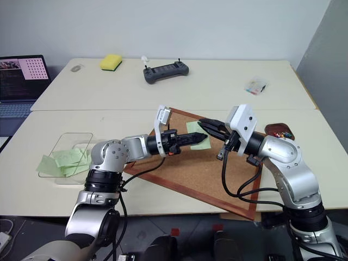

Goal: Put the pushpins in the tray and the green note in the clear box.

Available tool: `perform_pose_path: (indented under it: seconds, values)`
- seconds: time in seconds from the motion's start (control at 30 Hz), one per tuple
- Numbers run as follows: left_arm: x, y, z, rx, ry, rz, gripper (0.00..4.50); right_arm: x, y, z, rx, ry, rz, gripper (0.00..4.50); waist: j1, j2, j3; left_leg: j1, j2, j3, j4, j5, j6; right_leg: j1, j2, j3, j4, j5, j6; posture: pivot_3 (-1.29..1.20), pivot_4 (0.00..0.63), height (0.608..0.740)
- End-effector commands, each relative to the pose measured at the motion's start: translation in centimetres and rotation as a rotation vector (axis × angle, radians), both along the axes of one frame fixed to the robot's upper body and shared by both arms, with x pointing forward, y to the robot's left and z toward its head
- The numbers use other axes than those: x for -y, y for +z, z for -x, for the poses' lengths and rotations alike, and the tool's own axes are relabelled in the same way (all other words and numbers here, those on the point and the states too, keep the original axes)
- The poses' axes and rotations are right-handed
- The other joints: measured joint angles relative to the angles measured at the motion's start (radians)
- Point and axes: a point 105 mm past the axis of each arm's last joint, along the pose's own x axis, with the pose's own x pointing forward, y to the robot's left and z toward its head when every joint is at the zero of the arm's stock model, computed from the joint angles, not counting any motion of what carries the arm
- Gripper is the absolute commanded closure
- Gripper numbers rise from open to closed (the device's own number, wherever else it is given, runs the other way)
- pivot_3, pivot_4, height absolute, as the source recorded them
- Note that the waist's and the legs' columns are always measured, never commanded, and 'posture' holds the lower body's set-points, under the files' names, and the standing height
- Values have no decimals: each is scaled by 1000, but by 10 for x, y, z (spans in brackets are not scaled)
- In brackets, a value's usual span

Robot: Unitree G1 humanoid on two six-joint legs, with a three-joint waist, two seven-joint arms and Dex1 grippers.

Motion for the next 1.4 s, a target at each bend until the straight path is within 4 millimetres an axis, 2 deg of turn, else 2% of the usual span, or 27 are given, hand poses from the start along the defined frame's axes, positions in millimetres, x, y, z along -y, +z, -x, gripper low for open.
perform_pose_path:
  seconds: [0.03, 0.13, 0.2, 0.27, 0.33, 0.43, 0.57, 0.67, 0.77, 0.87, 1.13, 1.3, 1.4]
  values:
    - [-2, 9, -3, -17, 15, 49, 4463, 1, 15, 9, 56, -2, -25, 4500, 0, 0, 0, 0, 0, 0, 0, 0, 0, 0, 0, 0, 0, 0, 0, 0, 150, 740]
    - [2, 13, -5, 22, 20, 44, 4463, 3, 16, 7, 53, -21, -36, 4500, 1, 0, 0, 0, 0, 0, 0, 2, -3, 0, 0, 0, 0, 0, 0, 0, 150, 740]
    - [10, 15, -4, 196, 41, -56, 4463, 22, 14, -8, 23, -140, -61, 4500, 1, 0, 0, 0, 0, 0, 0, 2, -3, 0, 0, 0, 0, 0, 0, 0, 150, 740]
    - [19, 23, 2, 363, 22, -111, 4463, 49, 6, -27, -29, -297, -75, 4500, 4, 0, 0, 0, 0, 0, 0, 2, -3, 0, 0, 0, 0, 0, 0, 0, 150, 740]
    - [29, 28, 8, 555, -9, -169, 4463, 91, -6, -51, -124, -509, -121, 4500, 5, 0, 0, 0, -1, 2, 0, 2, -3, 0, -1, 1, -1, 0, 0, 0, 150, 740]
    - [38, 25, 7, 690, -13, -219, 4463, 146, -25, -77, -242, -757, -207, 4500, 8, 0, 0, 0, -2, 6, 0, 2, -3, 0, -2, 2, -1, 0, 0, 0, 150, 740]
    - [48, 4, 4, 817, -38, -337, 4463, 194, -41, -100, -376, -938, -329, 4500, 0, 1, 0, 0, -1, 9, -1, 2, -3, 0, -1, 3, 0, 0, 0, 0, 150, 740]
    - [53, -3, 2, 811, -34, -347, 4463, 215, -49, -112, -429, -1009, -374, 4500, -4, 1, 0, 3, -1, 13, -2, -1, 1, 0, 0, 6, 0, 0, 0, 0, 150, 740]
    - [57, -5, 2, 805, -33, -339, 4463, 227, -55, -123, -456, -1044, -378, 4500, -5, 1, 0, 2, -1, 14, -1, -1, 2, -1, 1, 6, 0, 0, 0, 0, 150, 740]
    - [56, -9, 5, 798, -38, -344, 4463, 231, -63, -129, -501, -1056, -401, 4500, -6, 1, 0, 2, -1, 14, -1, -1, 2, 0, 1, 7, 0, 0, 0, 0, 150, 740]
    - [44, -19, 10, 773, -53, -375, 4463, 227, -81, -135, -558, -1044, -422, 4500, -8, 1, 0, 2, 0, 14, -1, -1, 2, 0, 0, 7, 1, 0, 0, 0, 150, 740]
    - [45, -17, 9, 776, -49, -375, 4500, 230, -83, -136, -554, -1056, -424, 3388, -8, 1, 0, 2, 0, 14, -1, -1, 2, 0, 0, 7, 0, 0, 0, 0, 150, 740]
    - [45, -16, 9, 776, -50, -374, 4500, 232, -83, -135, -549, -1057, -421, 2559, -8, 1, 0, 2, 0, 14, -1, -1, 2, 0, 0, 7, 0, 0, 0, 0, 150, 740]
